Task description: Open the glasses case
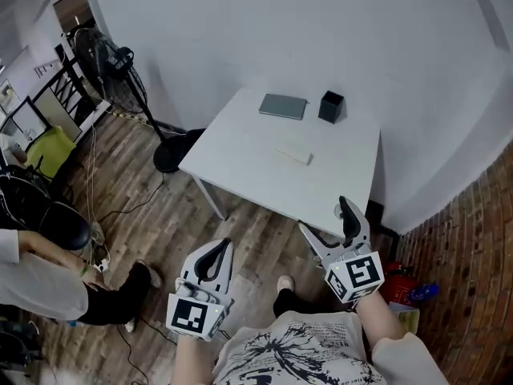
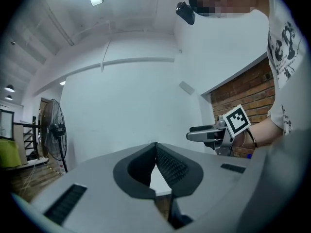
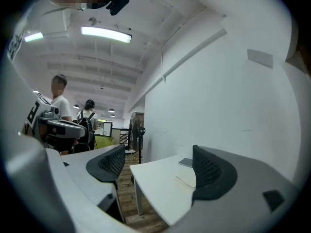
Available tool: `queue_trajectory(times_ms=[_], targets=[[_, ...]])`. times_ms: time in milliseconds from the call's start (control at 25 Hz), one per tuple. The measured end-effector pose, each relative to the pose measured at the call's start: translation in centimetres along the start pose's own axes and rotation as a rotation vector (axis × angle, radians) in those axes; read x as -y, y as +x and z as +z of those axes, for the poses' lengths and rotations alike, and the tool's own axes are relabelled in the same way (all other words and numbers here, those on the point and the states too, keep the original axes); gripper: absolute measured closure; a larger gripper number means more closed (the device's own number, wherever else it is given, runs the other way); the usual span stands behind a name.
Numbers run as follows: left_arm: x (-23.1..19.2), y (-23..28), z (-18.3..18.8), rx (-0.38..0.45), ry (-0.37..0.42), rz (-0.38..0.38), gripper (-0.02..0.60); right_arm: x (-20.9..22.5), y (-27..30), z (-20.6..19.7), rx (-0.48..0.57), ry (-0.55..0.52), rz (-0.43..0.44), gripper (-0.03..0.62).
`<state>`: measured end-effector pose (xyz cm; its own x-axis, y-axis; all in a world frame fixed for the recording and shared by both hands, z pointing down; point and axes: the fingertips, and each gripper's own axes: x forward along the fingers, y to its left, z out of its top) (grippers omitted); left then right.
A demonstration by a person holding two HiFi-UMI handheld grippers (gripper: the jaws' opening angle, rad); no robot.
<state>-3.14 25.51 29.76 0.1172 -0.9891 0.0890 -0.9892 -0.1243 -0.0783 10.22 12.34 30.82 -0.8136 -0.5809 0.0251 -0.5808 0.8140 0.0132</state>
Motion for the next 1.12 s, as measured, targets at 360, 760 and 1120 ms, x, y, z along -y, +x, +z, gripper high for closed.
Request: queue_trajectory(times_ms=[360,760,1120], targets=[[-5.7,16.1,-0.3,-0.043,-0.003,-0.032,0.568,10.9,12.7,-2.2,-0.079,0.014,-0.015,0.163],[-9.2,26.5,-4.1,-0.132,-0.054,-0.132,0.568,16.2,19.2,-8.6,-0.289,0.048,-0.06,0.166],[-13.2,37.8,-10.9,-0.298,-0.043,-0.334,0.568,19.4,25.7,-15.6,-0.524,0.101,-0.123,0.183]])
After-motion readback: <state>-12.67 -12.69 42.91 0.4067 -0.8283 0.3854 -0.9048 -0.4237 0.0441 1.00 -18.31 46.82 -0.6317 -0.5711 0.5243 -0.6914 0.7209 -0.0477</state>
